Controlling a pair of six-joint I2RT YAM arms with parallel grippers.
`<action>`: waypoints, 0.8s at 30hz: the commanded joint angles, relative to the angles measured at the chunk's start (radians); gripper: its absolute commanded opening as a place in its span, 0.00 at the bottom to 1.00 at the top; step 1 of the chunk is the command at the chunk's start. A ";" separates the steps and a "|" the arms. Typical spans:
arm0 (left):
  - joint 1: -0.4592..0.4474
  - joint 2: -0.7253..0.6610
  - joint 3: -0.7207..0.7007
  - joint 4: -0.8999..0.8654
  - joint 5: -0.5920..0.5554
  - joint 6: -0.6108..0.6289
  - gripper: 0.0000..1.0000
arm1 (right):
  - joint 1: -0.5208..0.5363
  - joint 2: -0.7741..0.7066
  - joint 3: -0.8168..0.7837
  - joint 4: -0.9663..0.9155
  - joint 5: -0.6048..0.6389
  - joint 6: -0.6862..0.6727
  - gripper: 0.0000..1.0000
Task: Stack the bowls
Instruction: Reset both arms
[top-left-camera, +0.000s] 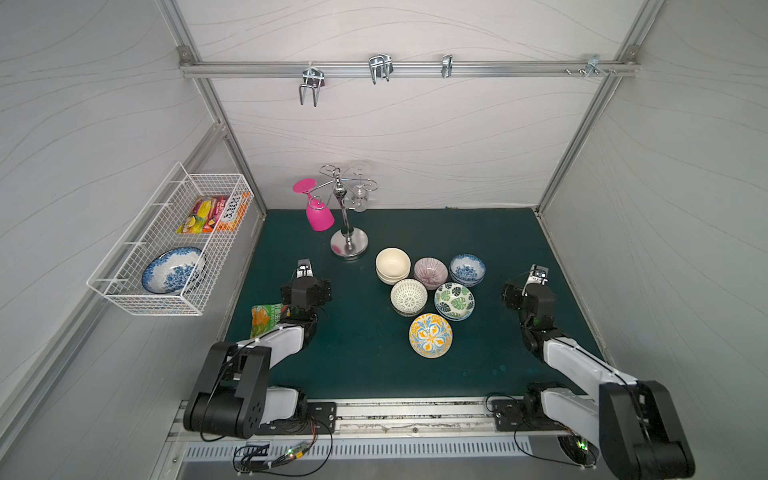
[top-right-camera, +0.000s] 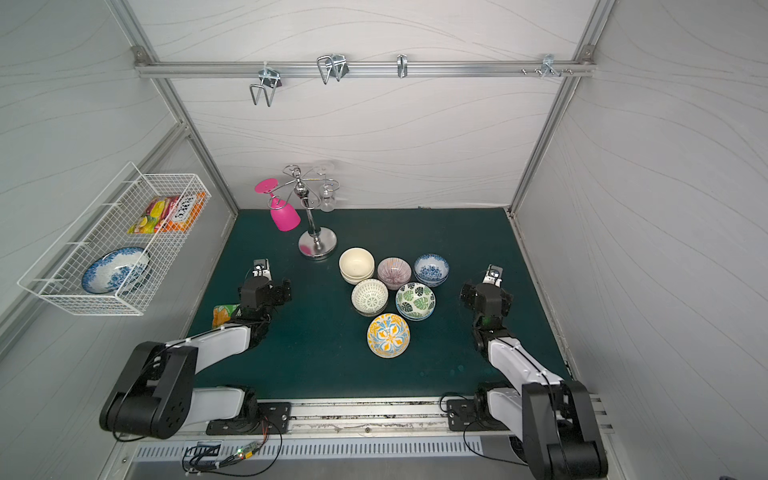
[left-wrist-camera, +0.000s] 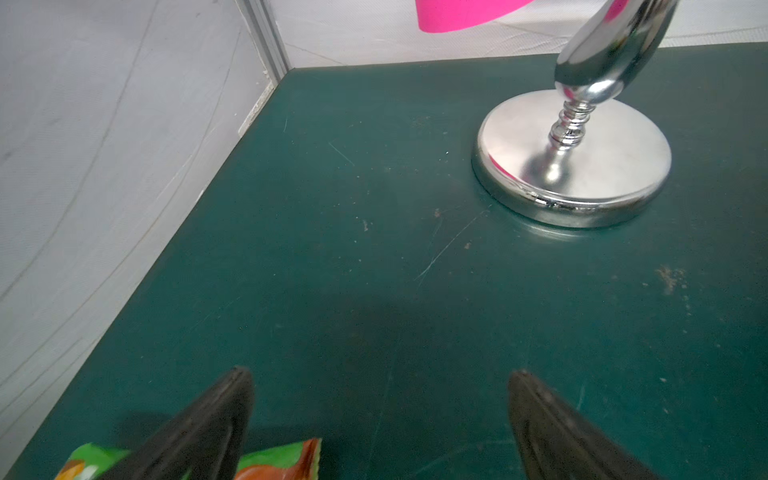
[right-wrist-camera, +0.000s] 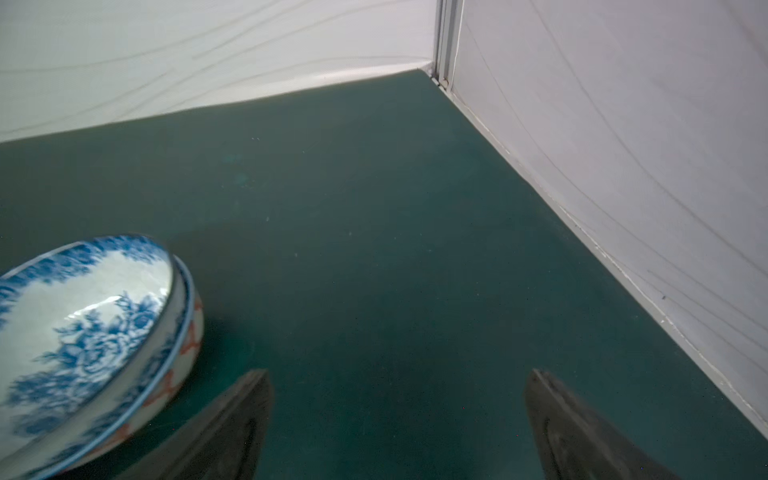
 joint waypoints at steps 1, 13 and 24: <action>0.031 0.088 0.002 0.284 0.036 -0.008 1.00 | -0.008 0.074 0.000 0.211 -0.097 -0.043 0.99; 0.120 0.204 0.022 0.344 0.260 -0.026 1.00 | -0.020 0.443 0.040 0.579 -0.198 -0.195 0.99; 0.095 0.187 0.038 0.278 0.282 0.001 1.00 | -0.064 0.430 0.149 0.342 -0.244 -0.149 0.99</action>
